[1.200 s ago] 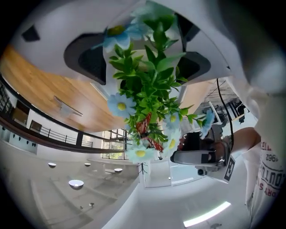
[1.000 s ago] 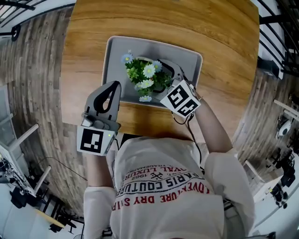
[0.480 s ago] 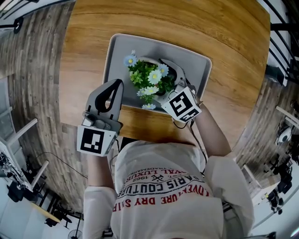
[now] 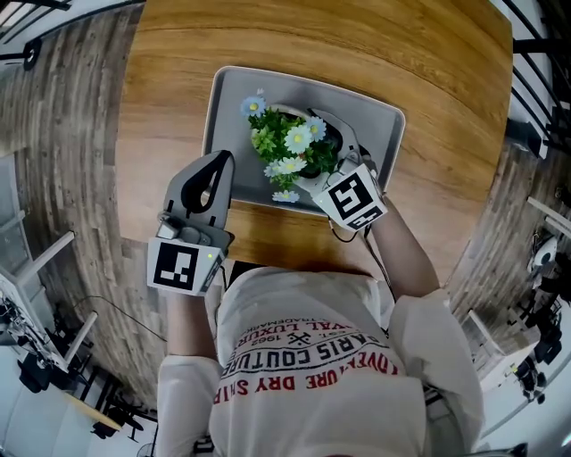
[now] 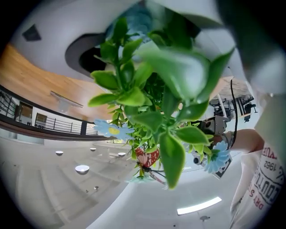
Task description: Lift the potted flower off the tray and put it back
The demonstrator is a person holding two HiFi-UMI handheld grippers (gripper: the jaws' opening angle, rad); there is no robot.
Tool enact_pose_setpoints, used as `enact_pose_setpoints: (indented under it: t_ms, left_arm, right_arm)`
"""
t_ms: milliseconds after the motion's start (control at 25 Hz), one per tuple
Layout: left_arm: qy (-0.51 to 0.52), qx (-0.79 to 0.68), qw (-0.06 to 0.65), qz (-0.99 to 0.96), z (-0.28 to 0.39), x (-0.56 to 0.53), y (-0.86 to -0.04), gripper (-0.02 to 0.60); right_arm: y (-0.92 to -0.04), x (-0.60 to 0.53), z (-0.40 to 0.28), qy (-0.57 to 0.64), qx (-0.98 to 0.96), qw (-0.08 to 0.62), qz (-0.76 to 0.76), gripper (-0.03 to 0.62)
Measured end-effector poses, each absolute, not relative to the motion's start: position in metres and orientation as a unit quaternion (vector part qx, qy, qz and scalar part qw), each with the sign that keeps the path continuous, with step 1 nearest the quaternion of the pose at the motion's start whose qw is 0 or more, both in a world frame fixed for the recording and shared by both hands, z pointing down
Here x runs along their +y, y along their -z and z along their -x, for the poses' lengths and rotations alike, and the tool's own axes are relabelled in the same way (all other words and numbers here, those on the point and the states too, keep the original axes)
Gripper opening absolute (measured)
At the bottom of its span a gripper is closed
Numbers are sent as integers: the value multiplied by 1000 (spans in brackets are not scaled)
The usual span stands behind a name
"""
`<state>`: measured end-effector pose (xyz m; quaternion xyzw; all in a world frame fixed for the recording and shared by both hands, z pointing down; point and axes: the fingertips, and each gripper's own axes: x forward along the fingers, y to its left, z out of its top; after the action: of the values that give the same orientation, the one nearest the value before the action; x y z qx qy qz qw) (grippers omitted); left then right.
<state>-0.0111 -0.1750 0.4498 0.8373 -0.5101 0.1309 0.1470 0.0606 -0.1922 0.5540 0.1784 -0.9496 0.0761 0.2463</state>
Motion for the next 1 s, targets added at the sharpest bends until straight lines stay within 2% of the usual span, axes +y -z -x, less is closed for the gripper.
enact_pose_setpoints:
  t_ms: [360,880,1000]
  left_arm:
    - [-122,-476,111,-864,11,-176,-410,12]
    - [-77,-436,24,-897,88,-170,-349,12]
    - [-67,-419,2,-905,87,-177,-333,12]
  right_arm:
    - [-479,-216,-77,-59,-937,206,-277,486]
    - [-374,-204,-63,-33,-887,145,-437,486]
    - [-351,-203,-74,-26,-871,134,-472,486]
